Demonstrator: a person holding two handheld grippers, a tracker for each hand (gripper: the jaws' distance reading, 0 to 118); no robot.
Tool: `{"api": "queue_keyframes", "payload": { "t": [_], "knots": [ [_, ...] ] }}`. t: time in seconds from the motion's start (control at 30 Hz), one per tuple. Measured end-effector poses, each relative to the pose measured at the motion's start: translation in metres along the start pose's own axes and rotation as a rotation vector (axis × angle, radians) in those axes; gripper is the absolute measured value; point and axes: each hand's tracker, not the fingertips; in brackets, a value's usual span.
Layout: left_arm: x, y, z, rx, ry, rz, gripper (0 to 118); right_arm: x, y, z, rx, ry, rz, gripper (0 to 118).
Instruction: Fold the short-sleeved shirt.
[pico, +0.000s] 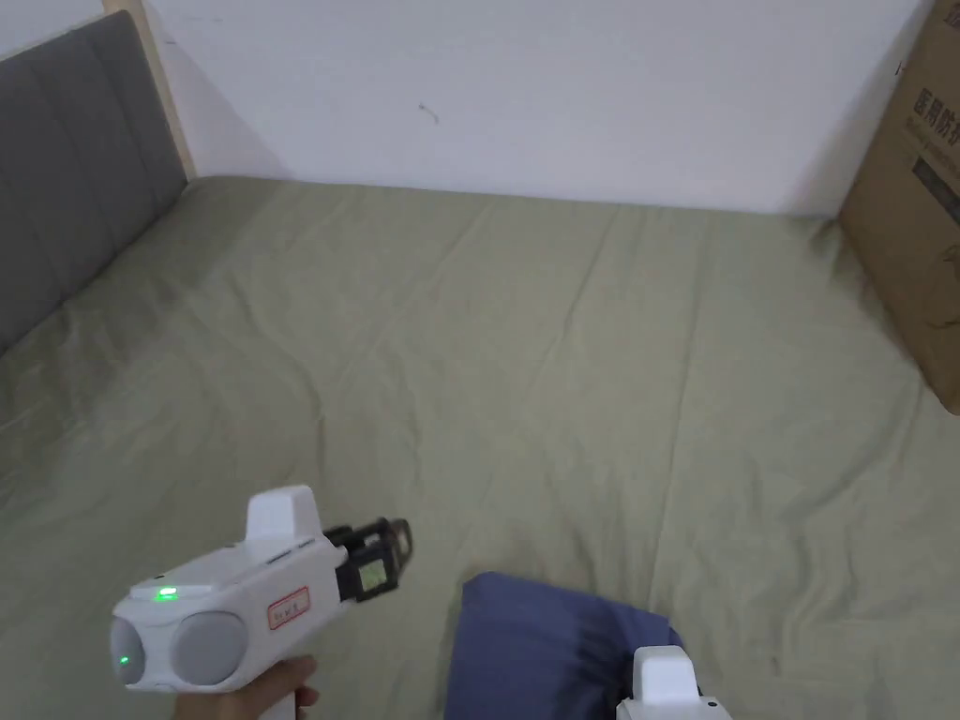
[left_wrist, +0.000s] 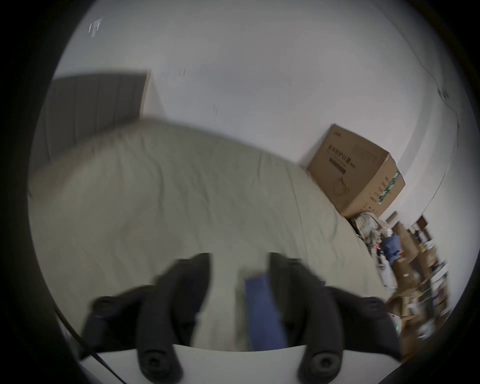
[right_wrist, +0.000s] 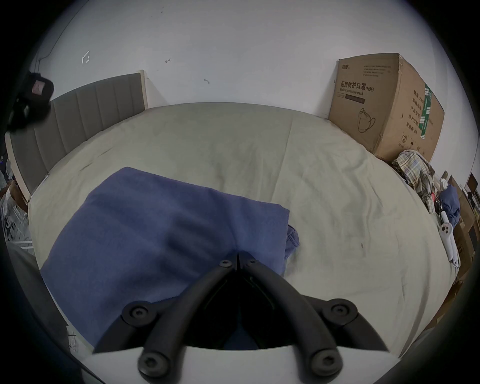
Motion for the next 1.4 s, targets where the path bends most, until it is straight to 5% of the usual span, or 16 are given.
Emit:
{"api": "queue_keyframes", "payload": {
  "t": [0.07, 0.1, 0.4, 0.47, 0.57, 0.73, 1.03, 1.4],
  "knots": [
    [-0.009, -0.008, -0.025, -0.12, -0.047, 0.088, 105, 0.001, 0.0, 0.0, 0.0, 0.004, 0.003, 0],
    [-0.013, -0.012, -0.037, -0.182, -0.063, 0.115, 108, 0.002, 0.0, 0.0, -0.002, 0.007, 0.002, 0],
    [-0.012, -0.042, -0.103, -0.403, -0.164, 0.151, 107, 0.004, 0.001, 0.0, -0.005, 0.022, -0.004, 0],
    [-0.009, -0.049, -0.114, -0.463, -0.17, 0.122, 100, 0.005, 0.001, 0.0, -0.007, 0.026, -0.003, 0],
    [0.002, -0.059, -0.121, -0.482, -0.168, 0.083, 65, 0.005, 0.001, 0.0, -0.004, 0.028, 0.01, 0],
    [0.008, -0.061, -0.116, -0.449, -0.163, 0.037, 26, 0.006, 0.003, 0.001, -0.009, 0.03, 0.011, 0],
    [0.002, -0.015, -0.081, -0.371, -0.183, -0.079, 20, 0.014, 0.046, 0.037, 0.118, 0.035, -0.014, 0],
    [-0.157, 0.105, -0.019, -0.32, 0.15, -0.169, 20, 0.023, 0.117, 0.068, 0.284, 0.0, 0.002, 0]
  ]
}}
